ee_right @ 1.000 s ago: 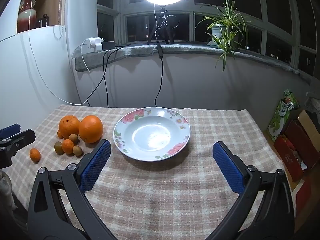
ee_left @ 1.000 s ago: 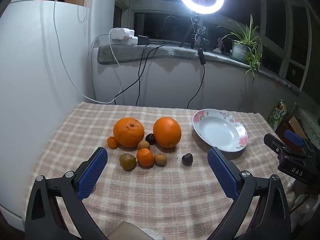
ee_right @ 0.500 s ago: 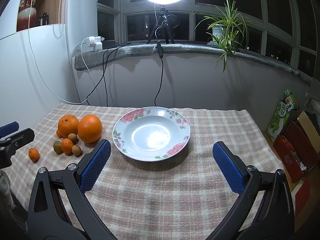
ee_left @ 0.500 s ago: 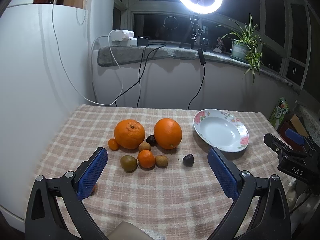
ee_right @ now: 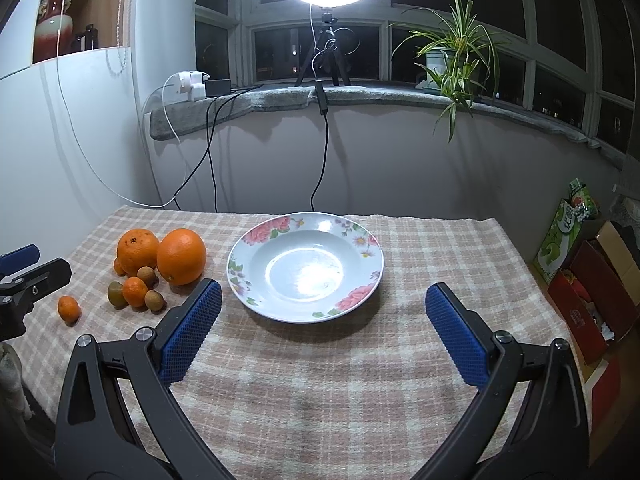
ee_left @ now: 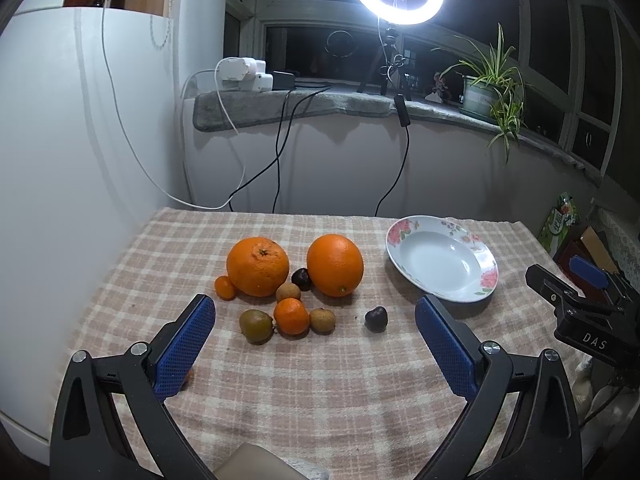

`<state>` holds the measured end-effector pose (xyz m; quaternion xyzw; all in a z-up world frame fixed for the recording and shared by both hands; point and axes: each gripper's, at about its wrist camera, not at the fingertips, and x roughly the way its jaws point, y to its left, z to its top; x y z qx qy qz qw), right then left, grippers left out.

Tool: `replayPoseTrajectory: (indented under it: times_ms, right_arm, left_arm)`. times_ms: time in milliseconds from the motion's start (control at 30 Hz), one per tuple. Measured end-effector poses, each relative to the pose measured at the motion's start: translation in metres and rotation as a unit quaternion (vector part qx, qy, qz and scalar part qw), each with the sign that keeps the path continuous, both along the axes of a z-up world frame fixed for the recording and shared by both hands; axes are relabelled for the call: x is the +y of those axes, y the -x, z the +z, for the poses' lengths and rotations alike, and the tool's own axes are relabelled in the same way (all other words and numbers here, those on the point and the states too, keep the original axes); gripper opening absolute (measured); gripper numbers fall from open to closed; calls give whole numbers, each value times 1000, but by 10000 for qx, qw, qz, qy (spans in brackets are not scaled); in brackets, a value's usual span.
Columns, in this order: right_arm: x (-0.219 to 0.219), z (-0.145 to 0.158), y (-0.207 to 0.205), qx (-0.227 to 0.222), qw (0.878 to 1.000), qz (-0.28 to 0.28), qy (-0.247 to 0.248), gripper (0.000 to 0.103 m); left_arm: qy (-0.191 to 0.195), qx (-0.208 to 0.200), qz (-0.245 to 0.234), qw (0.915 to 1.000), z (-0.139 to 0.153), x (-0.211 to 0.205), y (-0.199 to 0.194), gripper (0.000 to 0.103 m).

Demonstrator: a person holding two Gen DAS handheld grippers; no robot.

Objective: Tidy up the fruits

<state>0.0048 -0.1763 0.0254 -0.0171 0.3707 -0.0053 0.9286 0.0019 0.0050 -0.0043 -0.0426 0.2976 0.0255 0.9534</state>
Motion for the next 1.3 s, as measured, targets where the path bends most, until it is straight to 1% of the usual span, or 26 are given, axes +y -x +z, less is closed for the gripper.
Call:
replayPoseTrajectory:
  times_ms: [1000, 1300]
  right_arm:
    - [3, -7, -2, 97, 9999, 29, -58, 103]
    - [5, -9, -5, 157, 9998, 75, -72, 103]
  left_arm:
    - [-9, 51, 6, 10000, -4, -4, -3, 100]
    - [18, 60, 5, 10000, -8, 1, -5, 100]
